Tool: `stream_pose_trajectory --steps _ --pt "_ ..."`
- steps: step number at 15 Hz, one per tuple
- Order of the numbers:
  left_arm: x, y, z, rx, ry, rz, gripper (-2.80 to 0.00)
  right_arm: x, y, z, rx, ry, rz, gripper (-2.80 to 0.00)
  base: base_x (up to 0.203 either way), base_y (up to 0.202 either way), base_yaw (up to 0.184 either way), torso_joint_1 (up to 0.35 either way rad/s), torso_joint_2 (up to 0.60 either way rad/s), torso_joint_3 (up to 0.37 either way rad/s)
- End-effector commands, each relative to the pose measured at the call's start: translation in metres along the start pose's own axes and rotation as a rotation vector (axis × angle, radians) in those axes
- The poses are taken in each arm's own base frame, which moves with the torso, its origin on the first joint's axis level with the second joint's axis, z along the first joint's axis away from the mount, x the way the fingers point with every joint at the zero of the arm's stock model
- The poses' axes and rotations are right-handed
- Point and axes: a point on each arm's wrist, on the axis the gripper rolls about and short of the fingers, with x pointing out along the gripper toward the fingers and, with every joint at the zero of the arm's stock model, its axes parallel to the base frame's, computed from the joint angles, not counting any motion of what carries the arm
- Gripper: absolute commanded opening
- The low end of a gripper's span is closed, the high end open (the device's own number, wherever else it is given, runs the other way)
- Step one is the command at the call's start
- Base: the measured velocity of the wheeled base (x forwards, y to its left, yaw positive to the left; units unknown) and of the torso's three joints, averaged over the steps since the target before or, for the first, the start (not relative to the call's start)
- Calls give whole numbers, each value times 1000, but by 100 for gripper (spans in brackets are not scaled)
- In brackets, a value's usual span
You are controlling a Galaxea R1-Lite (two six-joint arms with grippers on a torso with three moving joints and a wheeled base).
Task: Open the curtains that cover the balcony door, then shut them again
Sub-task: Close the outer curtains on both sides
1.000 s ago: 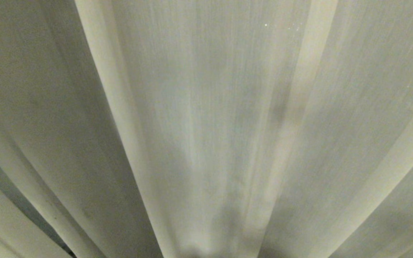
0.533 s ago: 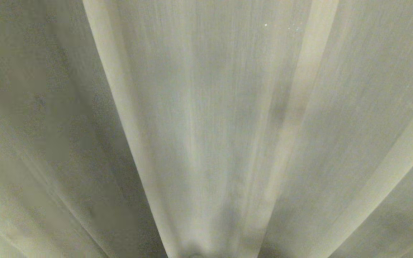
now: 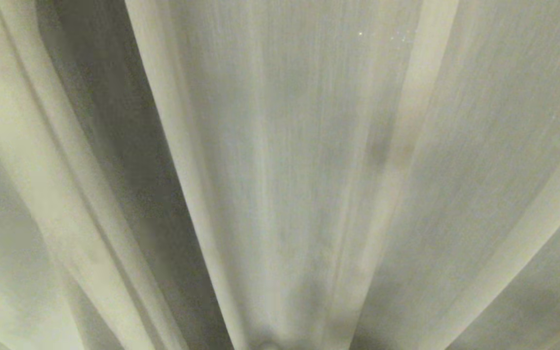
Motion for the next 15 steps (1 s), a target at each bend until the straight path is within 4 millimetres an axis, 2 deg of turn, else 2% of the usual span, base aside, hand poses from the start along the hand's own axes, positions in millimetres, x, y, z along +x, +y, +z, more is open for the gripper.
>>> stream_pose_trajectory --steps 1,6,10,13,15 --pt "40 -8 -12 -46 8 -70 -280 0 0 0 -2 0 1 -280 0 0 0 0 0 0" --pt "116 -45 -43 -81 37 -194 -280 0 0 0 -1 0 1 -280 0 0 0 0 0 0" --pt "159 -74 -62 -106 40 -280 -280 0 0 0 -1 0 1 -280 0 0 0 0 0 0" --pt "165 -77 -68 -85 54 -280 -280 0 0 0 -2 0 1 -280 0 0 0 0 0 0" --pt "163 -75 -68 -76 65 -207 -280 0 0 0 -2 0 1 -280 0 0 0 0 0 0"
